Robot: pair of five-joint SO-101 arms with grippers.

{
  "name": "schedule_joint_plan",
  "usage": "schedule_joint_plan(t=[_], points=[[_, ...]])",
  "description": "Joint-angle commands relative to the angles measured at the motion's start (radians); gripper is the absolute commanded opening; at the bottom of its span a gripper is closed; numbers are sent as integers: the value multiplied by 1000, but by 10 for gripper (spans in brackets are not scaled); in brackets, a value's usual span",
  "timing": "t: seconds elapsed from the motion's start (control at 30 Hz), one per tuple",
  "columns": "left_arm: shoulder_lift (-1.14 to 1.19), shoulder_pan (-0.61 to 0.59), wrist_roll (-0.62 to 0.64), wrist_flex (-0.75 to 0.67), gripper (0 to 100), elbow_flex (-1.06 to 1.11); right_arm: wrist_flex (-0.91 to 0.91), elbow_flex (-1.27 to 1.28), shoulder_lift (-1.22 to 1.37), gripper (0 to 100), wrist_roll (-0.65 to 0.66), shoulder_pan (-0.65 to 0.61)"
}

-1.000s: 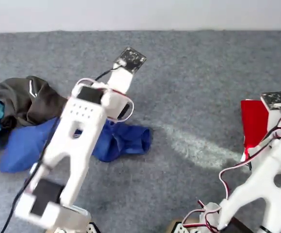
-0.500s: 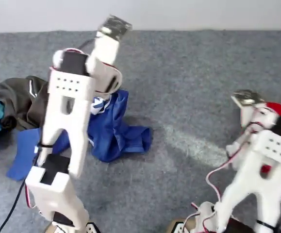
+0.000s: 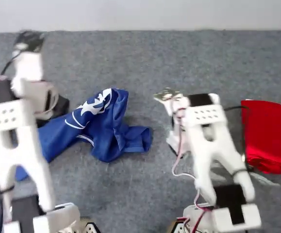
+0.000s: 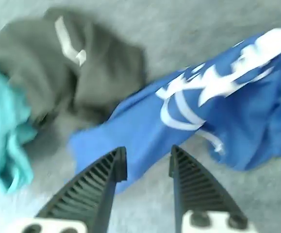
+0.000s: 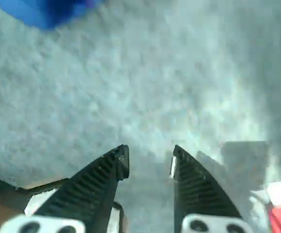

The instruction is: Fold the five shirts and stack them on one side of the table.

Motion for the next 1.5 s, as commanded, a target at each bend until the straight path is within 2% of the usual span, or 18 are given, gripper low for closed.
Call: schedule_joint_plan(t=[0.0,0.17,0.23,0.4,0.7,0.8,0.87,1.03,1.27,1.47], points=[[-137,-114,-41,0,152,73,-7,-141,70,144,-12,-81],[-226,-244,-58,-34,152,168,15,-259,214,151,-14,-182],[-235,-265,-58,-37,152,200,22,-293,274,194,-26,-220],[-242,-282,-58,-40,152,254,30,-399,386,310,-160,-280],[-242,-282,-57,-38,152,254,-28,-502,544,309,-170,-348],[-242,-282,-55,-37,152,254,-85,-505,587,292,-167,-341],[-242,-282,-55,-37,152,254,-104,-505,599,243,-163,-346],[-241,-282,-55,-37,152,254,-110,-506,605,7,-161,-340],[-239,-282,-55,-38,152,254,-28,-522,536,10,-89,-295],[-242,-281,-55,-40,152,254,104,-526,305,10,-5,-211]])
